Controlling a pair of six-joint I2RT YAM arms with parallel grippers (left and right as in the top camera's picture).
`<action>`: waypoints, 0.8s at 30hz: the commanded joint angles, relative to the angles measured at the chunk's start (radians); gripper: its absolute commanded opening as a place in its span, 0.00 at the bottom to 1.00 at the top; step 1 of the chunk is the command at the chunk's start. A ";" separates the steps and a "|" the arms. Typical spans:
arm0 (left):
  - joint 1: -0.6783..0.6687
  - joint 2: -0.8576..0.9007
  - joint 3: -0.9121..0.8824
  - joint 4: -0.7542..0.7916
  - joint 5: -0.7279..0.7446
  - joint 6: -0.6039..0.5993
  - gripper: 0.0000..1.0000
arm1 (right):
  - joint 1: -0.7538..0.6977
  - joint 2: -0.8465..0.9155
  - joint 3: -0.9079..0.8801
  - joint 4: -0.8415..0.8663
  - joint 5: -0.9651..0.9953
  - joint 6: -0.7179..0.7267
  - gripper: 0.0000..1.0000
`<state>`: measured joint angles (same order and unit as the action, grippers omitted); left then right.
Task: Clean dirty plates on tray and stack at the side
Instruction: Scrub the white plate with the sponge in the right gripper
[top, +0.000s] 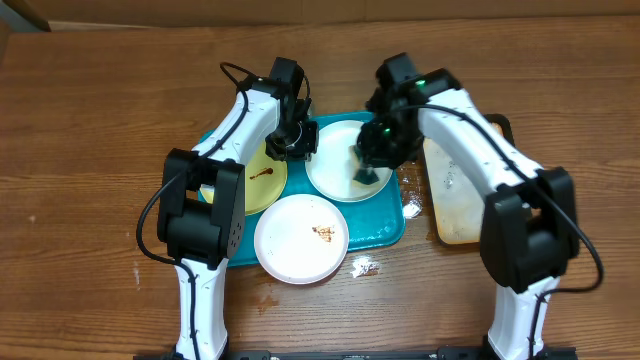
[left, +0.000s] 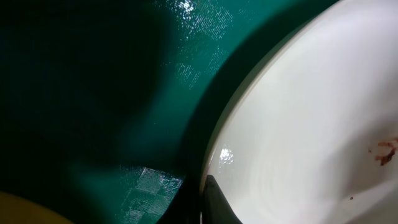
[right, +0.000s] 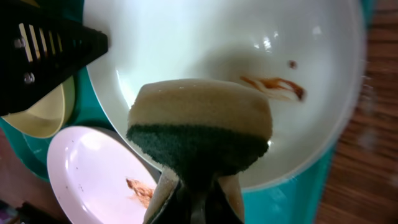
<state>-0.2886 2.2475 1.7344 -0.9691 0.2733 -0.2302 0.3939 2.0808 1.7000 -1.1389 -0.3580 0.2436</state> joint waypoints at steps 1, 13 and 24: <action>-0.013 0.021 0.021 0.002 0.015 -0.032 0.04 | 0.032 0.030 0.021 0.040 -0.055 0.051 0.04; -0.013 0.021 0.021 0.017 -0.041 -0.106 0.04 | 0.054 0.093 0.020 0.158 -0.059 0.177 0.04; -0.013 0.021 0.021 -0.023 -0.166 -0.121 0.04 | 0.055 0.220 0.018 0.172 -0.008 0.176 0.04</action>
<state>-0.2955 2.2475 1.7420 -0.9794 0.1848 -0.3328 0.4511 2.2547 1.7096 -0.9703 -0.4297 0.4118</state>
